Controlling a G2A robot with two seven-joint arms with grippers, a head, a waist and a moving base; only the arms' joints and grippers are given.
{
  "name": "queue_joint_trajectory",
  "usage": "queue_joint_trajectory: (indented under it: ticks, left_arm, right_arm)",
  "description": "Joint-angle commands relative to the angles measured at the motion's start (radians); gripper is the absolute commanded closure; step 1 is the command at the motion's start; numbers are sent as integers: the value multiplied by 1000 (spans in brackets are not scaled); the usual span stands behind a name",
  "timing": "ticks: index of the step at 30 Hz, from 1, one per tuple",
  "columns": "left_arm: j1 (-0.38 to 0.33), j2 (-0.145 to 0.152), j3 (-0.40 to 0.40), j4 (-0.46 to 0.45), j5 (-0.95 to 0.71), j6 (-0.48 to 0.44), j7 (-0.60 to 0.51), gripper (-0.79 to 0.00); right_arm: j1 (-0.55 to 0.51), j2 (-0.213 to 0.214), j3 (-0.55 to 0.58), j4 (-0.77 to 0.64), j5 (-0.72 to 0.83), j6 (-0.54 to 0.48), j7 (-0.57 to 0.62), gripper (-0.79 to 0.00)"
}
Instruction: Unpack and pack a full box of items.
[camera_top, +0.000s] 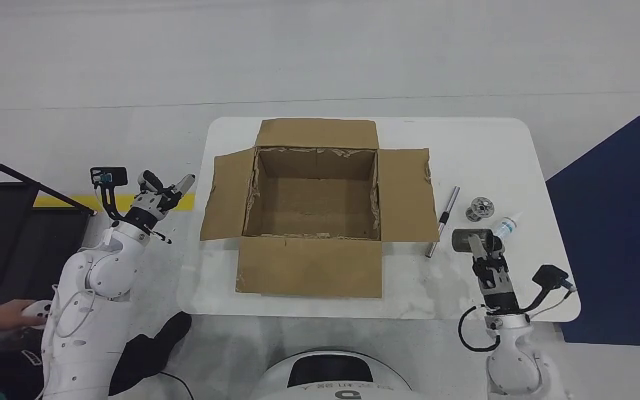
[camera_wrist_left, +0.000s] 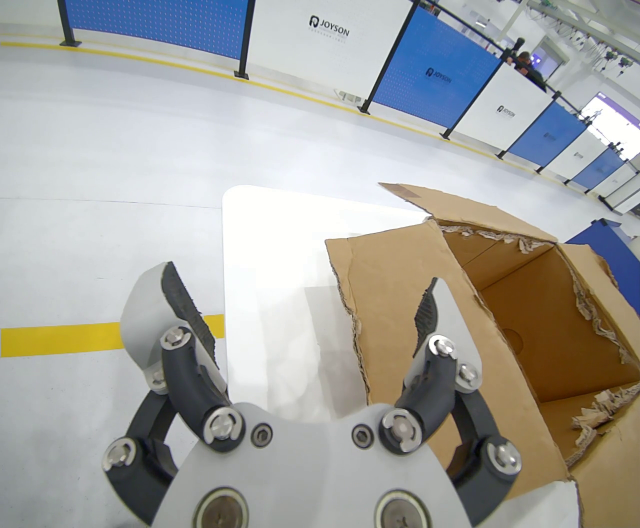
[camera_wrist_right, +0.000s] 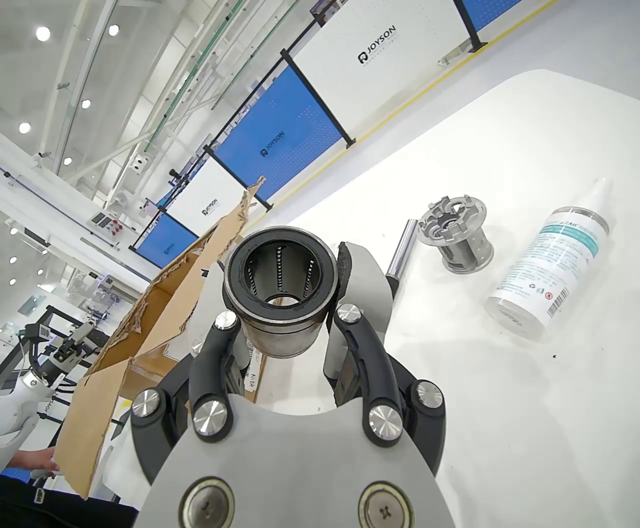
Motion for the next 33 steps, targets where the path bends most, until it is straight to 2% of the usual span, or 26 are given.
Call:
queue_joint_trajectory:
  ticks: [1, 4, 11, 14, 18, 23, 28, 33]
  left_arm:
    - [0, 0, 0, 0, 0, 0, 0, -785]
    - [0, 0, 0, 0, 0, 0, 0, -785]
    - [0, 0, 0, 0, 0, 0, 0, -785]
    - [0, 0, 0, 0, 0, 0, 0, -785]
    - [0, 0, 0, 0, 0, 0, 0, -785]
    - [0, 0, 0, 0, 0, 0, 0, -785]
    - [0, 0, 0, 0, 0, 0, 0, -785]
    - [0, 0, 0, 0, 0, 0, 0, -785]
  right_arm:
    - [0, 0, 0, 0, 0, 0, 0, 0]
    - [12, -2, -22, -5, 69, -16, -16, 0]
    - [64, -8, -145, -122, 57, 28, -16, 0]
    - [53, -9, -194, -198, 27, 36, -17, 0]
    - [29, -10, -266, -288, -53, 39, -16, 0]
    - [30, -11, -438, -369, -332, 99, 25, 0]
    - [106, -21, -650, -339, -589, 280, 78, 0]
    - [289, -46, -798, -205, -648, 498, 178, 0]
